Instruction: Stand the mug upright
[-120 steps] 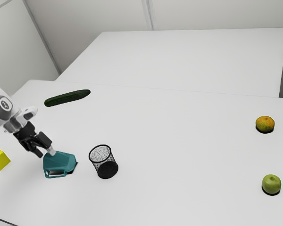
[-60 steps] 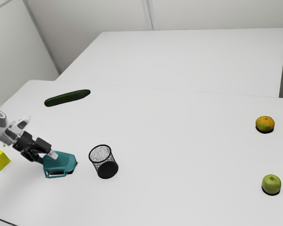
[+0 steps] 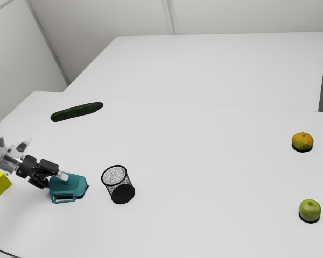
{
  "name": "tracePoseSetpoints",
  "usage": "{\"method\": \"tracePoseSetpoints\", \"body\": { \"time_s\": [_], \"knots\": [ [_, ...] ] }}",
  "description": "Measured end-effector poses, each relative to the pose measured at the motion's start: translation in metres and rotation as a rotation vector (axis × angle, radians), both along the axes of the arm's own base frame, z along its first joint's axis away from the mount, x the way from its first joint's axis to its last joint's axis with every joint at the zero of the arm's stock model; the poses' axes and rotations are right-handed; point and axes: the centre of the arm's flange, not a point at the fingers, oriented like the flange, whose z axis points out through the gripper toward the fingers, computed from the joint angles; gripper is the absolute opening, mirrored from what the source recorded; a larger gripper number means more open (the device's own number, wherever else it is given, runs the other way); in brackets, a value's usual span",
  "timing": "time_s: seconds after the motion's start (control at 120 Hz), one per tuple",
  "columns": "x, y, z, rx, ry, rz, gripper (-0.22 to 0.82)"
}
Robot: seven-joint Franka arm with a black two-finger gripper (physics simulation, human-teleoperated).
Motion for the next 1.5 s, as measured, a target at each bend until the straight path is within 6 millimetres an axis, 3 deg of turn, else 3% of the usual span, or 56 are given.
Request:
{"method": "tracePoseSetpoints", "body": {
  "time_s": [0.275, 0.542, 0.883, 1.008, 1.275, 1.5],
  "knots": [
    [0.002, -0.006, -0.001, -0.03, -0.043, -0.022, 0.53],
    [0.005, -0.01, 0.002, -0.041, -0.077, -0.037, 0.32],
    [0.01, -0.009, 0.011, -0.05, -0.121, -0.044, -0.03],
    [0.011, -0.011, 0.013, -0.051, -0.13, -0.05, -0.09],
    [0.023, -0.018, 0.039, -0.031, -0.195, -0.09, -0.16],
    [0.069, -0.039, 0.081, 0.085, -0.251, -0.231, -0.17]
  ]
}}
